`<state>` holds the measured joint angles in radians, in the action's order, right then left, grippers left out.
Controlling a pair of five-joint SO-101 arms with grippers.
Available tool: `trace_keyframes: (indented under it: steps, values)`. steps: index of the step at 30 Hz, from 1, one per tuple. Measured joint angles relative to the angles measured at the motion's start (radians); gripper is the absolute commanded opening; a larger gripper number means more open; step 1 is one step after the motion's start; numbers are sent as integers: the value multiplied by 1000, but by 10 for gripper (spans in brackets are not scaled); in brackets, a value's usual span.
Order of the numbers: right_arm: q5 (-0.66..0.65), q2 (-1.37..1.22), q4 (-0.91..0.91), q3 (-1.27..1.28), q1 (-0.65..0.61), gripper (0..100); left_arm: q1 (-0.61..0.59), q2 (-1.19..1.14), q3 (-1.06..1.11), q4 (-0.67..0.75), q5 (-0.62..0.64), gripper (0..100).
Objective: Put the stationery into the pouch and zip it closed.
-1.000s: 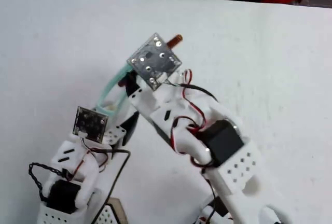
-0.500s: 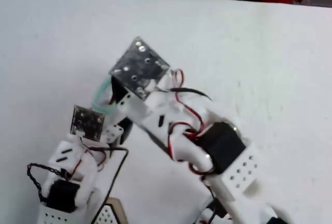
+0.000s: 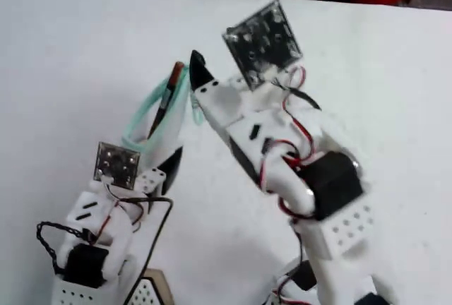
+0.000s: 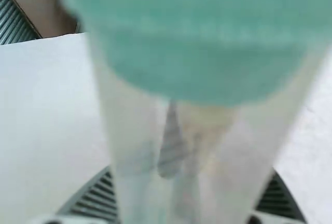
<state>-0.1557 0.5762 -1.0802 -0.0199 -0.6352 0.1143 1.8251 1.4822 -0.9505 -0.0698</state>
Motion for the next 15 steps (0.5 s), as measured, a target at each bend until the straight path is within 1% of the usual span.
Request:
trace_keyframes:
  steps: [2, 7, 11, 15]
  values:
    - [0, -46, 0, 0, -31, 180, -17, 0, -21, -28, 28, 305]
    - [0, -178, 32, 6, -80, 180, -26, -17, -130, -170, 57, 308]
    - [0, -216, 104, 0, -78, 180, -26, -17, -144, -189, 57, 308]
    - [0, -224, 106, -66, -87, 180, -26, -15, -144, -189, 57, 308]
